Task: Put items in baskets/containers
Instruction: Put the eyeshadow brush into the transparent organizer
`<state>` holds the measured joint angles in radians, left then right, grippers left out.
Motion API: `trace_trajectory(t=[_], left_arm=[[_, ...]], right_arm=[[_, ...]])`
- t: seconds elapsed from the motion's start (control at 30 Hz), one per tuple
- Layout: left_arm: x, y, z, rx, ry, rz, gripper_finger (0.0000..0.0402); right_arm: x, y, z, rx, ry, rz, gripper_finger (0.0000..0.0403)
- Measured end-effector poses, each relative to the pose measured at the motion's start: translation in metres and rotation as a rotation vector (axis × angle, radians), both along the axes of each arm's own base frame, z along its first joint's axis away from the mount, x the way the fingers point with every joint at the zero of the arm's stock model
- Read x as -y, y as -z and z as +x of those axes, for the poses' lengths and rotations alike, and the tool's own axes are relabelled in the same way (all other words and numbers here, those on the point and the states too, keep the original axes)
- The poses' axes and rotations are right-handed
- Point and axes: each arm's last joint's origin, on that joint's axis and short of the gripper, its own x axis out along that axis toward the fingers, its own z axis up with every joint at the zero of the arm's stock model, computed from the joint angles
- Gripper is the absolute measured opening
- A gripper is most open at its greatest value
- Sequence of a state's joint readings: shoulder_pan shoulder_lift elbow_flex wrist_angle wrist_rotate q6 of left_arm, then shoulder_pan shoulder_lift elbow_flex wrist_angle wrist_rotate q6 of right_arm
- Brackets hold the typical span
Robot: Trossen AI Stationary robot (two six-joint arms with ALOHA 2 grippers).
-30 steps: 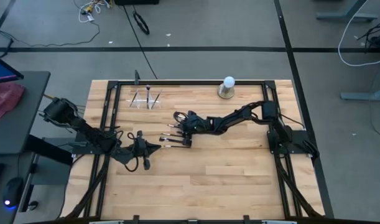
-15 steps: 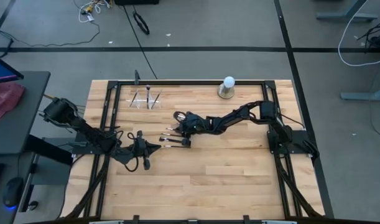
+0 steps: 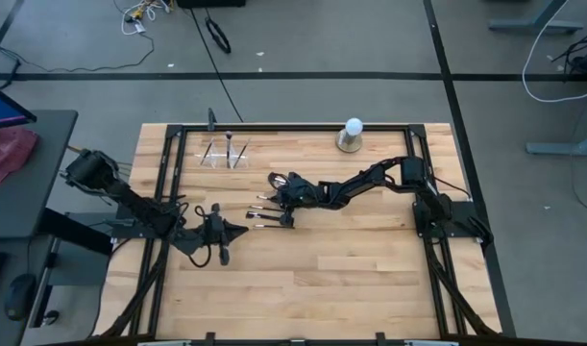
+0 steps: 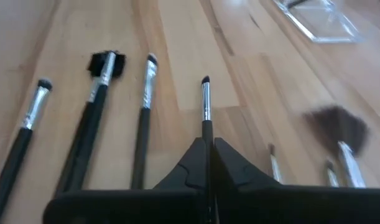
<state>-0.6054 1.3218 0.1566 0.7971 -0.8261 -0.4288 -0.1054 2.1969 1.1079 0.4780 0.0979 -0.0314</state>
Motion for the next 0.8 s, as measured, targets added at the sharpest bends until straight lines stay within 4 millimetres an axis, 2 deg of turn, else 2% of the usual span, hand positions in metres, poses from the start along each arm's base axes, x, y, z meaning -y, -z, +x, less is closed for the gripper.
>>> trace_trajectory(t=[0.2, 0.37, 0.5, 0.6, 0.7, 0.8], left_arm=[[0.009, -0.011, -0.007, 0.039, 0.071, 0.016, 0.0014], [0.012, -0.012, -0.010, 0.039, 0.097, 0.018, 0.0014], [0.011, -0.011, -0.009, 0.033, 0.112, 0.026, 0.0014], [0.008, -0.013, -0.005, 0.035, 0.135, 0.040, 0.0015], [0.003, -0.016, 0.000, 0.053, 0.167, 0.043, 0.0038], [-0.004, -0.020, 0.008, 0.097, 0.180, 0.052, 0.0090]], right_arm=[[-0.015, -0.006, 0.000, 0.088, 0.000, 0.016, 0.0004], [-0.033, -0.009, -0.017, 0.365, -0.027, 0.071, 0.0003], [-0.046, -0.022, -0.036, 0.624, -0.060, 0.113, 0.0004], [-0.062, -0.030, -0.045, 0.743, -0.141, 0.137, 0.0004], [-0.080, -0.034, -0.045, 0.770, -0.221, 0.136, 0.0004], [-0.097, -0.045, -0.036, 0.818, -0.270, 0.121, 0.0005]])
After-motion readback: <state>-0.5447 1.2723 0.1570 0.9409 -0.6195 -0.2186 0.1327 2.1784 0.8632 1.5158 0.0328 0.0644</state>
